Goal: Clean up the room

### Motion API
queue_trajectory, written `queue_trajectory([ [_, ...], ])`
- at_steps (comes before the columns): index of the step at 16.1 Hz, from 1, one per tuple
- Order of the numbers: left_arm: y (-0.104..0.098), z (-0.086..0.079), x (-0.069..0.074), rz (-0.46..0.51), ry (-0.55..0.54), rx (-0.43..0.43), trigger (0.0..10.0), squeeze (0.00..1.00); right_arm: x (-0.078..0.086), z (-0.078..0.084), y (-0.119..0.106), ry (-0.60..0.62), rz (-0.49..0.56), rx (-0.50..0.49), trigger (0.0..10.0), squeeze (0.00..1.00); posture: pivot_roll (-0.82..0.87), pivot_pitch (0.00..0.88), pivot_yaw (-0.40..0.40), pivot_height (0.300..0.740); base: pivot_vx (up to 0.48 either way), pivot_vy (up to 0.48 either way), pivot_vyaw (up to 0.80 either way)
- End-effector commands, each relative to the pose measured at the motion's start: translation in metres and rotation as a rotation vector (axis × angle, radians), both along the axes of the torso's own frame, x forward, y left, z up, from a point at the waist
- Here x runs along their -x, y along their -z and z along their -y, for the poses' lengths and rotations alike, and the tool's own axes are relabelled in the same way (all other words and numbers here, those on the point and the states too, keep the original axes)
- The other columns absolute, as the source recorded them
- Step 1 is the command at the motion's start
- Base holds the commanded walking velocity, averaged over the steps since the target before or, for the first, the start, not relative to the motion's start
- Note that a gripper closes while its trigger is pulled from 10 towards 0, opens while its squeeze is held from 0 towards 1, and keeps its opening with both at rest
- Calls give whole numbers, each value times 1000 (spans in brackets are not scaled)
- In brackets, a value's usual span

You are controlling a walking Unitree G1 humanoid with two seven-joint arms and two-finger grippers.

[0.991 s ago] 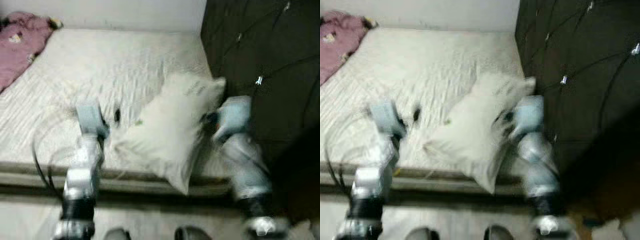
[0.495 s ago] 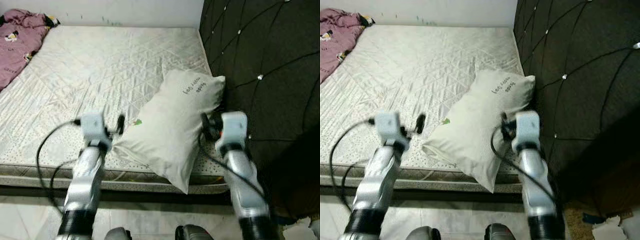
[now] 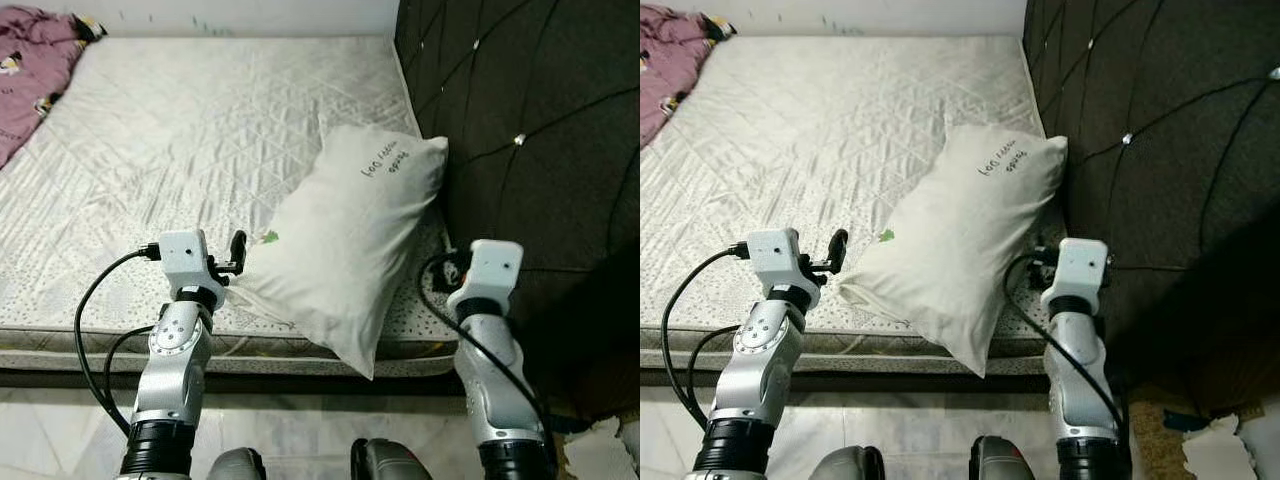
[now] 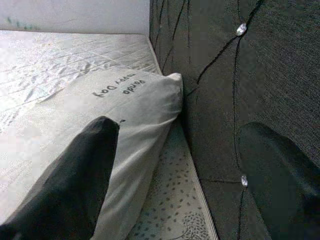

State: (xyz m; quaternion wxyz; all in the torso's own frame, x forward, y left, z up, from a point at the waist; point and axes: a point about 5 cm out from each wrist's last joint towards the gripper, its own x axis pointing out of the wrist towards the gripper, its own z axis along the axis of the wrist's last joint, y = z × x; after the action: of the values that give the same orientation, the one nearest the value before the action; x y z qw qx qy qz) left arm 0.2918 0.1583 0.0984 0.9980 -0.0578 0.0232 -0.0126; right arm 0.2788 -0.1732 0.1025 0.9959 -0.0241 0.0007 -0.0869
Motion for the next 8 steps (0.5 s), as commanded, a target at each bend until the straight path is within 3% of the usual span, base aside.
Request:
queue_trajectory([
  [1, 0, -1, 2, -3, -10, 0, 0, 0, 1, -2, -2, 4, 4, -7, 0, 0, -75, 161, 39, 740, 0, 0, 0],
  [3, 1, 1, 3, -5, -10, 3, 0, 0, 3, -3, 1, -5, -5, -11, 0, 0, -76, 147, 32, 740, 0, 0, 0],
  [4, 1, 4, 1, -2, 11, 8, 941, 0, 2, -4, 1, -13, -6, -9, 0, 0, -76, 143, 32, 740, 0, 0, 0],
  [5, 2, 5, 0, -7, 26, 15, 10000, 424, 0, -4, 0, -15, -8, -1, 10000, 0, -74, 128, 35, 740, 0, 0, 0],
  [6, 4, 8, 0, -15, 47, 37, 10000, 1000, -1, -5, 0, -28, 0, -18, 10000, 1000, -74, 116, 37, 740, 0, 0, 0],
  [8, 5, 11, -1, -23, 72, 28, 10000, 1000, -2, -6, -1, -37, 14, -31, 10000, 1000, -76, 106, 41, 740, 0, 0, 0],
])
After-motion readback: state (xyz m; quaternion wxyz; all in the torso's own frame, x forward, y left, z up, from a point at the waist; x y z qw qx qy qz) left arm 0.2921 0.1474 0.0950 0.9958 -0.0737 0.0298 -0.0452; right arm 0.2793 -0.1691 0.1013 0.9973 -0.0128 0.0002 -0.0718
